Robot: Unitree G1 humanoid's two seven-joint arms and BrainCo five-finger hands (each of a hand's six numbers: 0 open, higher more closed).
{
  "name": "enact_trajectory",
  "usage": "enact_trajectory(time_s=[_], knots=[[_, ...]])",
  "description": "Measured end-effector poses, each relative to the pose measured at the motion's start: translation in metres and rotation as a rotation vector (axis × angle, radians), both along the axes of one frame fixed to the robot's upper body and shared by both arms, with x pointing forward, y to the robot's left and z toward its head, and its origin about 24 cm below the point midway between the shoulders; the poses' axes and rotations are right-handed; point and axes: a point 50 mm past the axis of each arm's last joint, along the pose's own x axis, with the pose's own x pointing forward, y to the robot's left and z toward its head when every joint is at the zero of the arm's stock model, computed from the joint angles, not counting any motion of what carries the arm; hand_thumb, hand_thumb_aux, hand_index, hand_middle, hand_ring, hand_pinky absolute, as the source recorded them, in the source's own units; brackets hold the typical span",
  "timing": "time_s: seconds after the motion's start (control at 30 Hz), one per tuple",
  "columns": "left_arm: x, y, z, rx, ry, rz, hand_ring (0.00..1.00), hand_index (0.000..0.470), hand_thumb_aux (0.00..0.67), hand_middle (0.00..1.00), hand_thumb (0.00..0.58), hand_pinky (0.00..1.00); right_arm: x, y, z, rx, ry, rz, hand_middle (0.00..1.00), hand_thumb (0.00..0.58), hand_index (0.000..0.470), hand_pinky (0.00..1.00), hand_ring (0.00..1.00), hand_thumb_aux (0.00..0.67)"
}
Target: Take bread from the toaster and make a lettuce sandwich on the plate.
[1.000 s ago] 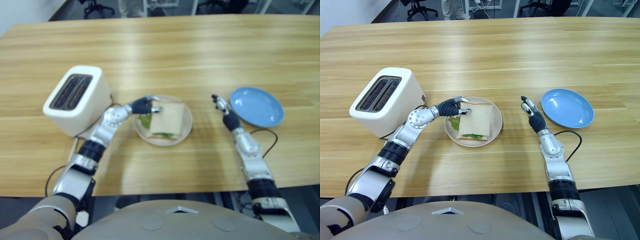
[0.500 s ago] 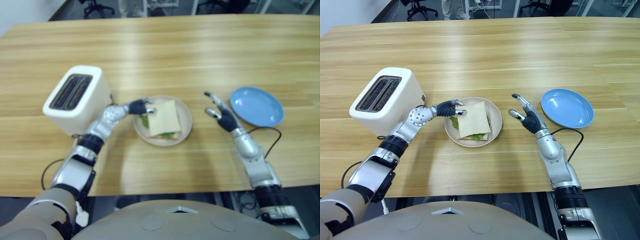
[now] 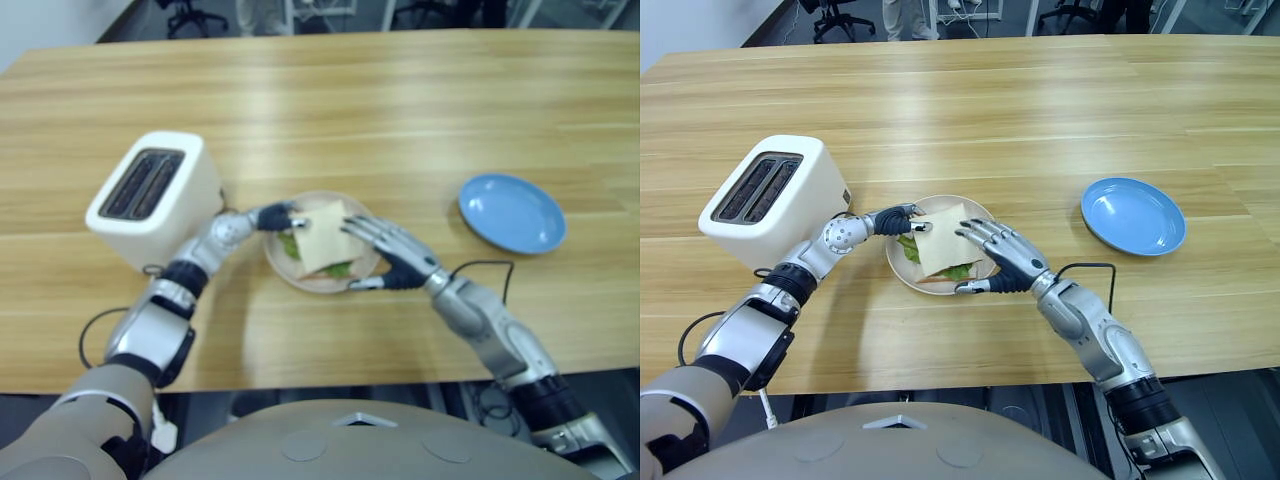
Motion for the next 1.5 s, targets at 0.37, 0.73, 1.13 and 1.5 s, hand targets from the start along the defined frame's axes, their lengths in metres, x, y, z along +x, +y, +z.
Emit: enact_trajectory(time_s=[0.37, 0.73, 1.13, 1.5], knots=[[0.000, 0.004, -0.004, 0.007, 0.004, 0.019, 1.00, 0.460, 0.670, 1.00, 0.580, 1.00, 0.023, 0.014, -0.030, -0.222, -0.077, 0.100, 0.00, 0.000, 0.000, 0.00, 0.00, 0.000], [-0.001, 0.006, -0.006, 0.035, 0.010, 0.015, 1.00, 0.460, 0.670, 1.00, 0.580, 1.00, 0.015, 0.030, -0.033, -0.343, -0.197, 0.178, 0.00, 0.000, 0.000, 0.00, 0.00, 0.000], [0.020, 0.024, 0.082, 0.165, -0.735, 0.118, 0.00, 0.000, 0.000, 0.00, 0.000, 0.00, 0.009, 0.039, -0.036, -0.379, -0.214, 0.210, 0.00, 0.000, 0.000, 0.00, 0.00, 0.000], [-0.015, 0.047, 0.158, 0.096, -1.127, 0.245, 0.00, 0.000, 0.000, 0.00, 0.000, 0.00, 0.010, 0.036, -0.036, -0.378, -0.227, 0.176, 0.00, 0.000, 0.000, 0.00, 0.00, 0.000]])
